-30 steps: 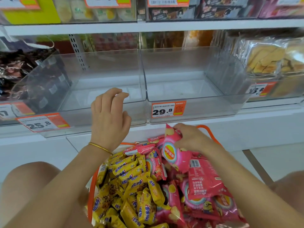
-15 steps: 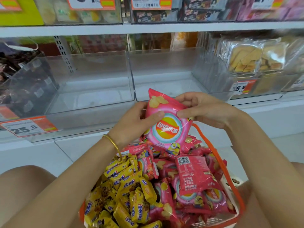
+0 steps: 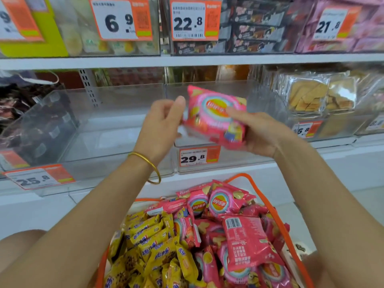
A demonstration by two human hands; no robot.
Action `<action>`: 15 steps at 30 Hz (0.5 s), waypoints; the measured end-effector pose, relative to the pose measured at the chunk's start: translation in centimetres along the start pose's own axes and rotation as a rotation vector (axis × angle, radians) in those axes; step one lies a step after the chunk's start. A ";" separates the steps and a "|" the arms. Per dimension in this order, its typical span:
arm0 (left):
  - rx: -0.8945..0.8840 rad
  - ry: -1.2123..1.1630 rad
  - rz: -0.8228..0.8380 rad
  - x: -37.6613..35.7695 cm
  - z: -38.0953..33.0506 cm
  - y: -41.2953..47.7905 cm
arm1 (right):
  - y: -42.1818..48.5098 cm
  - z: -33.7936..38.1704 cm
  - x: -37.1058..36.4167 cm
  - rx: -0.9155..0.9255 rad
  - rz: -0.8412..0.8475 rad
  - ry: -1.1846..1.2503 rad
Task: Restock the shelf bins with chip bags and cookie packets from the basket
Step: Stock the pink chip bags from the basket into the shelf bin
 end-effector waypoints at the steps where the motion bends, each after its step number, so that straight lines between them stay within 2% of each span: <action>1: -0.049 0.118 -0.049 0.9 -0.4 1.2 | 1.3 1.2 1.0 -0.024 -0.055 0.054; 2: -0.099 0.288 -0.061 1.5 -0.7 2.3 | 2.9 2.1 1.7 -0.049 -0.104 0.075; 4: -0.113 0.623 0.033 1.4 -0.1 4.3 | 6.7 3.3 2.1 -0.106 -0.153 0.030; 6: -0.039 0.769 0.162 0.3 1.6 5.8 | 10.7 3.2 1.4 -0.167 -0.147 -0.045; 11: 0.046 0.744 0.321 -2.3 4.2 7.7 | 19.4 2.1 -0.9 -0.069 -0.153 -0.350; 15: -0.026 0.771 0.335 -2.4 5.5 7.7 | 23.6 1.5 -1.9 0.030 -0.113 -0.427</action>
Point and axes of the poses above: each hand's wrist, its own y-axis towards the middle knuckle, its own x-axis out of the back of the hand, z = x × y, the point moved 7 cm from there along y, towards the middle knuckle, and after that the axes turned 7 degrees about -x, right-handed, at the moved point
